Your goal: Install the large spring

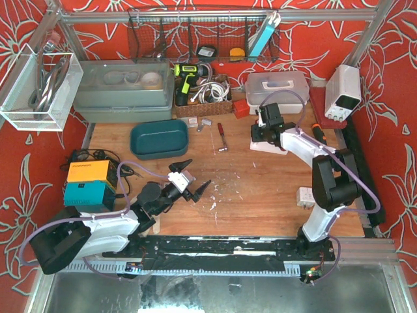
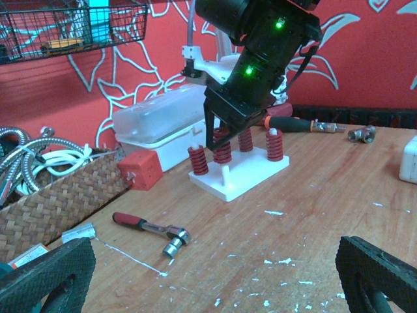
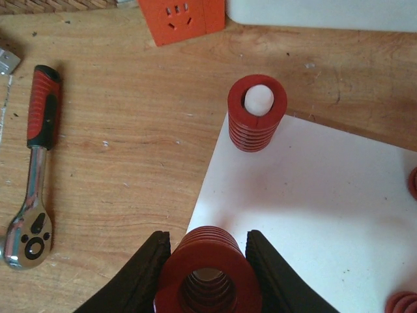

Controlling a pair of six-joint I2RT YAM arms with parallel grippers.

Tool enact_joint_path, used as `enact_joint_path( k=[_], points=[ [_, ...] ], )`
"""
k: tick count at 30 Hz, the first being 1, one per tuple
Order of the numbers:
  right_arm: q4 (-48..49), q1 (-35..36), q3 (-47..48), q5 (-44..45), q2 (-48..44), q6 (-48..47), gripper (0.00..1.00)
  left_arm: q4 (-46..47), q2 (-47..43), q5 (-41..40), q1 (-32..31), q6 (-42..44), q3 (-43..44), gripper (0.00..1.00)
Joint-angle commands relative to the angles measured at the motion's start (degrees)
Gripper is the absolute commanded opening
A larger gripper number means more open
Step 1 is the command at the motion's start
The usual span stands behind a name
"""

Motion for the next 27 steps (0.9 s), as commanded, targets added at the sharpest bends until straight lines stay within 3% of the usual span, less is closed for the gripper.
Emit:
enact_joint_path(
  k=[1, 6, 15, 24, 27],
  points=[
    [1.23, -0.34, 0.09, 0.52, 2.14, 0.81, 0.01, 1.38, -0.74, 0.42, -0.23, 0.31, -0.44, 1.0],
    [1.06, -0.34, 1.34, 0.72, 4.98, 0.84, 0.12, 1.46, -0.58, 0.42, -0.25, 0.29, -0.44, 1.0],
    [-1.84, -0.29, 3.04, 1.61, 3.67, 0.89, 0.43, 1.49, -0.15, 0.5, -0.24, 0.38, -0.25, 1.0],
    [-4.45, -0.33, -3.78, 5.25, -10.69, 0.49, 0.72, -1.47, -2.75, -2.0, -0.29, -0.41, 0.4, 1.0],
    [-4.98, -0.3, -7.85, 8.24, -18.17, -0.63, 0.79, -4.76, -5.79, -7.68, -0.23, -0.17, 1.3, 1.0]
  ],
)
